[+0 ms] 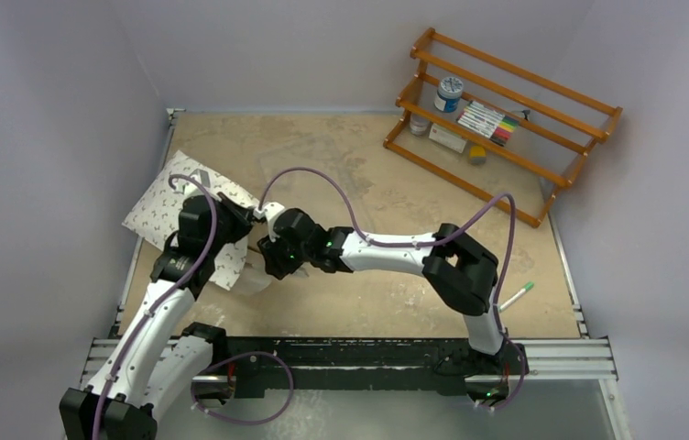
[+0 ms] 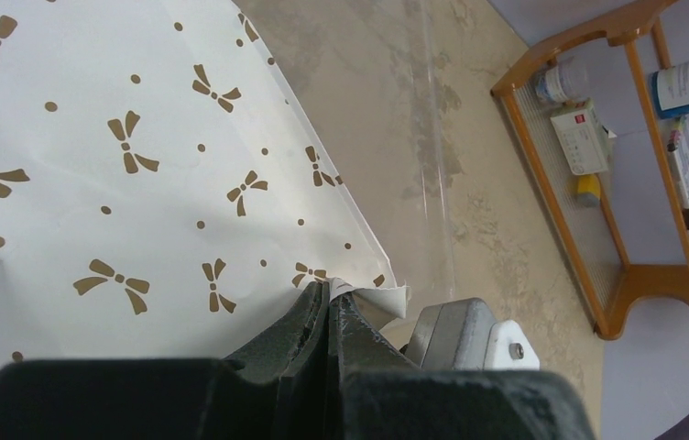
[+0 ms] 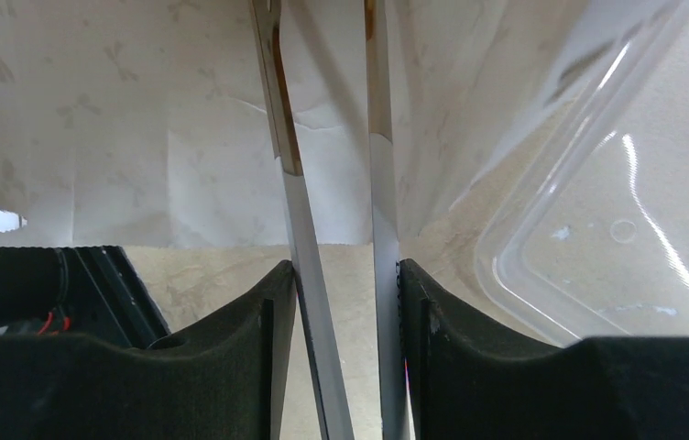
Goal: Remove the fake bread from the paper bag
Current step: Pick up the clamp from the paper bag, then take out the fake bread from the paper bag.
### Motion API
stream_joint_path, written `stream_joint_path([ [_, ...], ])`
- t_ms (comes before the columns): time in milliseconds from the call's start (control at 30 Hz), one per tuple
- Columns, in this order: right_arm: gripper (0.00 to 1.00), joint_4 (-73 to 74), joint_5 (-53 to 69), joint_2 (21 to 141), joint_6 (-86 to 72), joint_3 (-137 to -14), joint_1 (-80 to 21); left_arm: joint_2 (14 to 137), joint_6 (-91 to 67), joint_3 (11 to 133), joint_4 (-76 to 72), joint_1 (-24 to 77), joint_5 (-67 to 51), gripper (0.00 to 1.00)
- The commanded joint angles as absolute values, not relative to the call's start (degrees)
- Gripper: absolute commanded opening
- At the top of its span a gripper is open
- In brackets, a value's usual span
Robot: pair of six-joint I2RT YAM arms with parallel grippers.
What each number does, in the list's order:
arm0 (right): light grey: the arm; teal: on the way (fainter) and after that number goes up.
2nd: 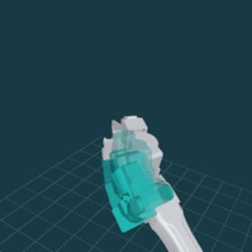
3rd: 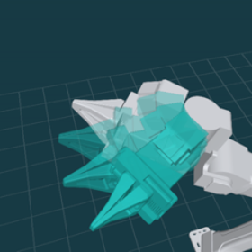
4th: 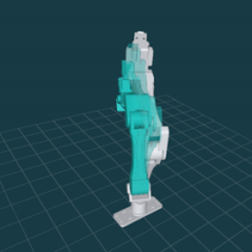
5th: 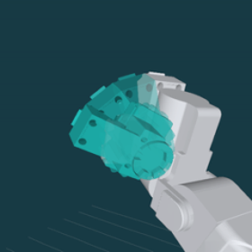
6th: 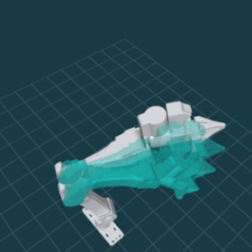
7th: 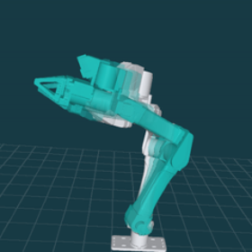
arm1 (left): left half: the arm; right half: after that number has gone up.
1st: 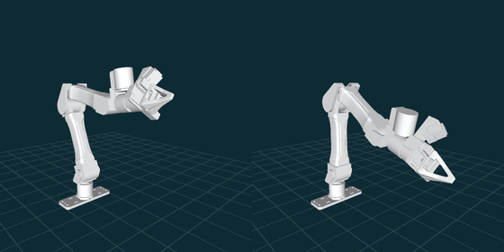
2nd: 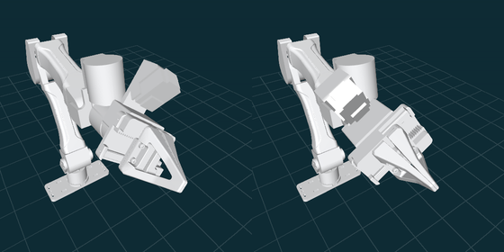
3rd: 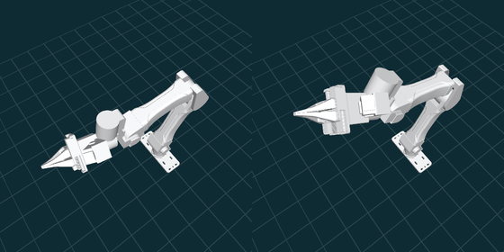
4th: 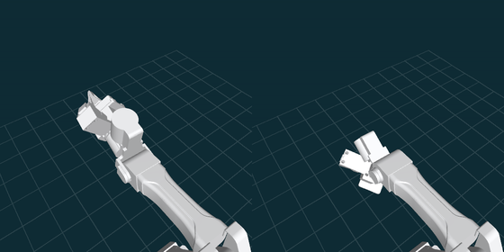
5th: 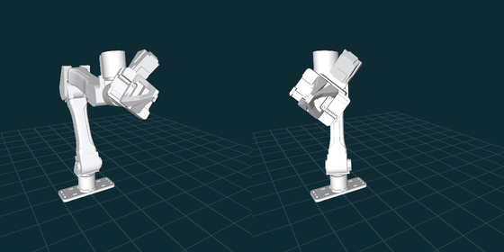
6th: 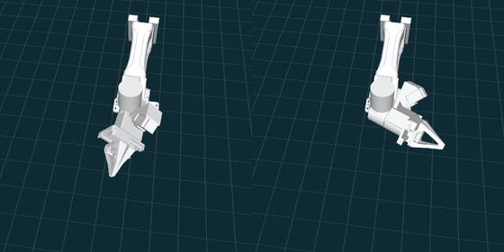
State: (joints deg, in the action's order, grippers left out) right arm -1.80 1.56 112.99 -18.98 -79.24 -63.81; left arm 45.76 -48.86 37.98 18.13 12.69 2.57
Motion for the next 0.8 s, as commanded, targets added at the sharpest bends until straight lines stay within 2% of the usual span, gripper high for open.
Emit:
stream_joint_path([
  [0,0.46,-3.0,1.6,114.3,-21.8,-83.4,-63.0,44.5,-50.2,37.1,14.9,12.7,0.9,0.0],
  [333,0.47,-4.5,3.6,114.5,-27.6,-81.4,-61.2,44.1,-49.8,36.2,16.0,12.7,1.0,0.0],
  [567,0.47,-4.3,4.5,119.5,-28.8,-88.2,-60.8,44.5,-51.1,34.0,13.6,12.7,-0.8,0.0],
  [767,0.42,-5.5,5.9,122.4,-29.8,-92.4,-60.7,44.7,-51.4,33.7,13.0,12.8,-1.7,0.0],
])
